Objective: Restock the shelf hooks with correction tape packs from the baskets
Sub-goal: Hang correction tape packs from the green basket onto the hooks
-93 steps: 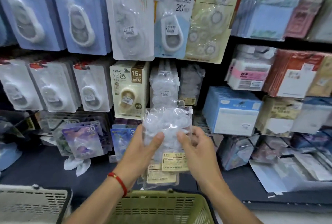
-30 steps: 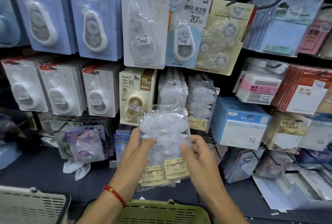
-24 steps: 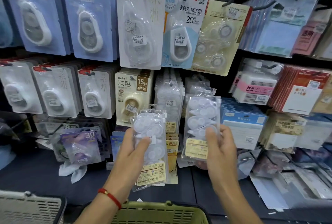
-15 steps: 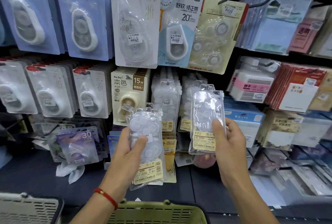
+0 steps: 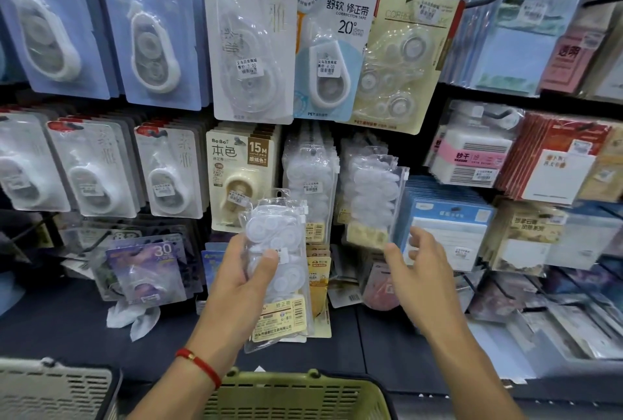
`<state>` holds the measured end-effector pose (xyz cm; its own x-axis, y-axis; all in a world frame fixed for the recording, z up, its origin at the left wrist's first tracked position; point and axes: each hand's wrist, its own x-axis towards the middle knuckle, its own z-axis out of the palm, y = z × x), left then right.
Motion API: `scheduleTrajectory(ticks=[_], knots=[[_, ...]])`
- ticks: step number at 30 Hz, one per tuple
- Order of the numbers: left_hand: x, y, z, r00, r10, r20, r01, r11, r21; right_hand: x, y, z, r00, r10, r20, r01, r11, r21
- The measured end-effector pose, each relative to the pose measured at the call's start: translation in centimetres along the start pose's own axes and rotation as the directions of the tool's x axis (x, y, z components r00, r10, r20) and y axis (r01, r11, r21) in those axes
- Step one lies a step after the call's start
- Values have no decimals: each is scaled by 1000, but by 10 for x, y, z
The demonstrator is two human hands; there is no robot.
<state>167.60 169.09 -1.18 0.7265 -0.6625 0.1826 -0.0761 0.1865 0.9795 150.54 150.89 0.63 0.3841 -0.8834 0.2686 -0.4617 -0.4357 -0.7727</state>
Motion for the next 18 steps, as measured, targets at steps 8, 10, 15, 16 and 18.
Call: scheduleTrajectory(ticks=[8,10,15,16,18], knots=[[-3,-1,6,1000,-10,-19,10,1000,9,-32,-22,29,834,-242,496,109,953,283],[-3,-1,7,1000,-7,1,7,1000,1,-38,-24,37,827,-301,475,179,942,285],[-3,4,6,1000,-6,-19,5,1000,-22,-35,-25,36,848,-317,425,119,894,432],[-2,4,5,999,-14,-37,13,1000,-13,-35,-25,34,866,-310,393,92,871,483],[1,4,3,997,-30,-74,31,999,13,-32,-24,30,928,-261,267,80,837,541]])
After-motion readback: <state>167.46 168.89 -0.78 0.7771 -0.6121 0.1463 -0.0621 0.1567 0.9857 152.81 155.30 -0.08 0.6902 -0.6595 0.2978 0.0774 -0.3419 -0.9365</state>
